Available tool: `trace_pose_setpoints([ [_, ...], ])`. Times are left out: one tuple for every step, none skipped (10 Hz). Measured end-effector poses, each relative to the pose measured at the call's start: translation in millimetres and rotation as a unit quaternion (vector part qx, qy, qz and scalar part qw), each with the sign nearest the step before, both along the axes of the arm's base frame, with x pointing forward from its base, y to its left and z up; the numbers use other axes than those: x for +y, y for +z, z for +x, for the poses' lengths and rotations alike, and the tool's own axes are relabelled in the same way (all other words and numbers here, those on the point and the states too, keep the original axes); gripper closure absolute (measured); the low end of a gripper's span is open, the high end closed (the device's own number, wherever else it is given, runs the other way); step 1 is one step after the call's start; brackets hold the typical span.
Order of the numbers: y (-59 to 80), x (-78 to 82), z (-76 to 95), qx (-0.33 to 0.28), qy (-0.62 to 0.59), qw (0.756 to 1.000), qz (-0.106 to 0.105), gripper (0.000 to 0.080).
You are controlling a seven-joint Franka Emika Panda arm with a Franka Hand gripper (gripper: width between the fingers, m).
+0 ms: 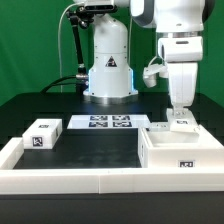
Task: Assemble cabinet
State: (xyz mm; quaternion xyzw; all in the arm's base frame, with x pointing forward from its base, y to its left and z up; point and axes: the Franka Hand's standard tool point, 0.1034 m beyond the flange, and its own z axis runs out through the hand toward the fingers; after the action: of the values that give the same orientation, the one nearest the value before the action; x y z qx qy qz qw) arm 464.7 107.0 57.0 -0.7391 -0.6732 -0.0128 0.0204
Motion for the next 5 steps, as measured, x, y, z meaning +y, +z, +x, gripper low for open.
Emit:
trace_pose_setpoints([
  [0.8,-1.4,5.5,-0.003,0.010,1.000,0.001,0.0729],
  [1.0,0.0,11.0,-0.006,0.013,1.000,0.003,0.0729],
  [0.4,1.2,15.6,-0.008,0.014,1.000,0.004,0.0729],
  [-0.6,2.5,22.5,-0.009,0.013,1.000,0.006,0.0729],
  [-1.0,2.2,30.4,-0.012,0.009,1.000,0.007,0.0729],
])
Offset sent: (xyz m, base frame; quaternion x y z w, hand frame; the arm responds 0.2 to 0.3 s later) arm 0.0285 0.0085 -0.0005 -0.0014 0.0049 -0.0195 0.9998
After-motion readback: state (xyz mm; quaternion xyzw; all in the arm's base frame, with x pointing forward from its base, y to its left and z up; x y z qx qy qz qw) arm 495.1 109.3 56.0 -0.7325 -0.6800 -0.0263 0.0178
